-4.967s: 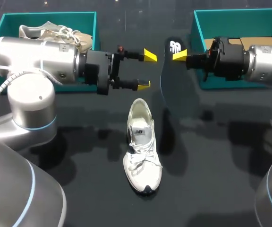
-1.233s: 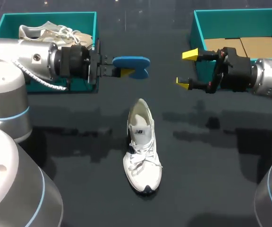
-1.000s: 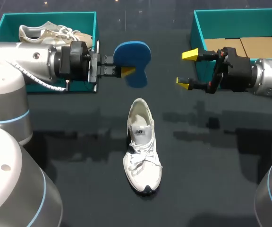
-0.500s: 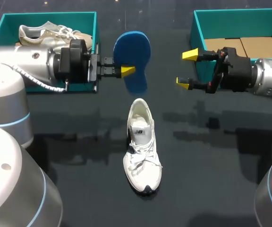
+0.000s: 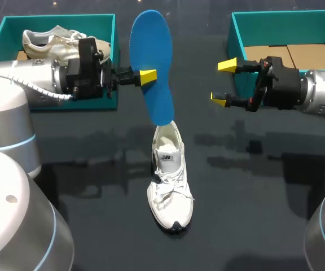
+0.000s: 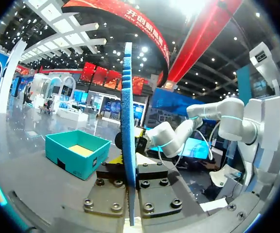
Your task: Take the shoe out of the shoebox, open the shoe tongue, remove and reinsert the insole, then place the shoe into the shoebox
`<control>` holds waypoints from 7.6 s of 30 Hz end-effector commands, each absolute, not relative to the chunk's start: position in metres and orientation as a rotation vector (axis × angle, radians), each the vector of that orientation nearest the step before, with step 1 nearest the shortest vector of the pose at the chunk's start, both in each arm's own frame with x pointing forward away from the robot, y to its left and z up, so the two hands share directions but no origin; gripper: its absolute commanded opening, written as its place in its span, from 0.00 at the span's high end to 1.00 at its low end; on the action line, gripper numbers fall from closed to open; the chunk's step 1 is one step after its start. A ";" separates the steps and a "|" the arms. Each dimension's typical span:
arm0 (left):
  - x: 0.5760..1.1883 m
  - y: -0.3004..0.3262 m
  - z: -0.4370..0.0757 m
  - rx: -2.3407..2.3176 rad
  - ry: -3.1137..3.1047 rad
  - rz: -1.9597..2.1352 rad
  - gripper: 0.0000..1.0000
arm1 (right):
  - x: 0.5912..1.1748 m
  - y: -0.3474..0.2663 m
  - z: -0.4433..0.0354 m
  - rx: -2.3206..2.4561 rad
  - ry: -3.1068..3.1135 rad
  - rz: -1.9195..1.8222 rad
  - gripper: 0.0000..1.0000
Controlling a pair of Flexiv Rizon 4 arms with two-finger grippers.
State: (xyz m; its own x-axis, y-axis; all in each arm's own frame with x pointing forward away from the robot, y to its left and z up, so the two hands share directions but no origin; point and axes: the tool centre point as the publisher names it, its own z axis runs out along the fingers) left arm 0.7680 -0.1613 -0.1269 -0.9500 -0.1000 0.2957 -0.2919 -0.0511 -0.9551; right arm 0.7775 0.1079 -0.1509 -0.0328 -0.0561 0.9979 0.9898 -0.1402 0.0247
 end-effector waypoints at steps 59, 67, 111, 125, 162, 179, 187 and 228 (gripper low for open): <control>0.788 -0.180 -0.178 1.297 -1.392 1.195 1.00 | 0.776 0.109 -0.151 -1.255 -1.117 -1.362 0.00; 0.793 -0.184 -0.181 1.325 -1.342 1.205 1.00 | 0.774 0.103 -0.137 -1.369 -1.222 -1.276 0.00; 0.798 -0.188 -0.186 1.365 -1.298 1.171 1.00 | 0.771 0.130 -0.005 -2.266 -1.848 -0.300 0.00; 0.798 -0.188 -0.186 1.365 -1.298 1.171 1.00 | 0.769 0.150 0.003 -2.299 -2.048 -0.215 0.00; 0.798 -0.188 -0.186 1.365 -1.298 1.171 1.00 | 0.786 0.210 -0.019 -2.251 -2.184 -0.169 0.00; 0.798 -0.188 -0.186 1.365 -1.298 1.171 1.00 | 0.784 0.204 -0.018 -2.239 -2.138 -0.244 0.00; 0.798 -0.188 -0.186 1.365 -1.298 1.171 1.00 | 0.783 0.189 -0.023 -2.239 -2.026 -0.357 0.00; 0.798 -0.188 -0.186 1.365 -1.298 1.171 1.00 | 0.764 0.126 -0.078 -1.703 -1.399 -1.118 0.00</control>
State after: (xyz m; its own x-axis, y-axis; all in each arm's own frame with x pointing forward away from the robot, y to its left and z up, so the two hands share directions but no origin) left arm 0.7989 -0.1878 -0.1854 0.0048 -0.1547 0.9879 -0.9985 -0.0541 -0.0036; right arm 0.7656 0.1288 -0.0701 0.1466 0.7729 0.6174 0.9772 -0.2100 0.0308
